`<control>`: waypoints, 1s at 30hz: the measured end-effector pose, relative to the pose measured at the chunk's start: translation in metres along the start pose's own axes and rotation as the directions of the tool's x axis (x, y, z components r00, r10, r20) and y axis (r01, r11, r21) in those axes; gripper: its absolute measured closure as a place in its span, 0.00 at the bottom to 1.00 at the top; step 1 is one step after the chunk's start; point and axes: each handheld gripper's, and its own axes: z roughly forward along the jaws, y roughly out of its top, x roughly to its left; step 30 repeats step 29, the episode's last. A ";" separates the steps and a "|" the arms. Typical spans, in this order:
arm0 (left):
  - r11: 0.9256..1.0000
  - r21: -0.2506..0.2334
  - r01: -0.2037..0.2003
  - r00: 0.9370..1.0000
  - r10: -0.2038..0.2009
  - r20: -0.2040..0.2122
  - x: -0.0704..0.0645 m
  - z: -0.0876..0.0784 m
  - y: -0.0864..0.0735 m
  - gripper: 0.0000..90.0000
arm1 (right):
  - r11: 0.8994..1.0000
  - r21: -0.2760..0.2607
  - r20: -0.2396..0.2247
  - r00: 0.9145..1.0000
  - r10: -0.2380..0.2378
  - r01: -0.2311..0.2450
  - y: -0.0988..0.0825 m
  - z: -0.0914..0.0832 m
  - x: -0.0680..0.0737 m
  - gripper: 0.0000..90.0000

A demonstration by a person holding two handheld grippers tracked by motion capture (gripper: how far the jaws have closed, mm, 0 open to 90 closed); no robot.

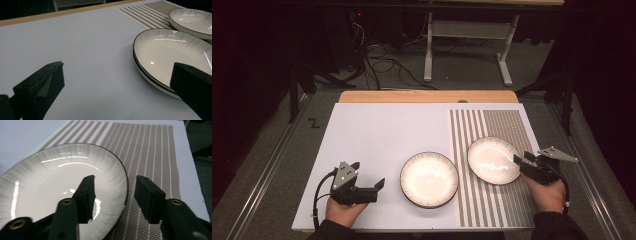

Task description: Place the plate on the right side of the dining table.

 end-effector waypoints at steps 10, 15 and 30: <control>1.000 0.001 -0.007 1.000 0.007 0.014 -0.003 -0.009 -0.005 0.01 | 0.986 -0.129 -0.039 0.993 -0.115 0.109 0.005 -0.032 0.060 0.16; 1.000 -0.015 -0.015 0.999 0.015 0.032 -0.009 -0.017 -0.007 0.01 | 0.974 -0.159 -0.086 0.981 -0.174 0.159 0.002 -0.041 0.097 0.02; 0.999 -0.041 -0.015 0.999 0.017 0.032 -0.014 -0.032 -0.009 0.01 | 0.956 -0.229 -0.169 0.960 -0.224 0.183 -0.009 -0.064 0.138 0.00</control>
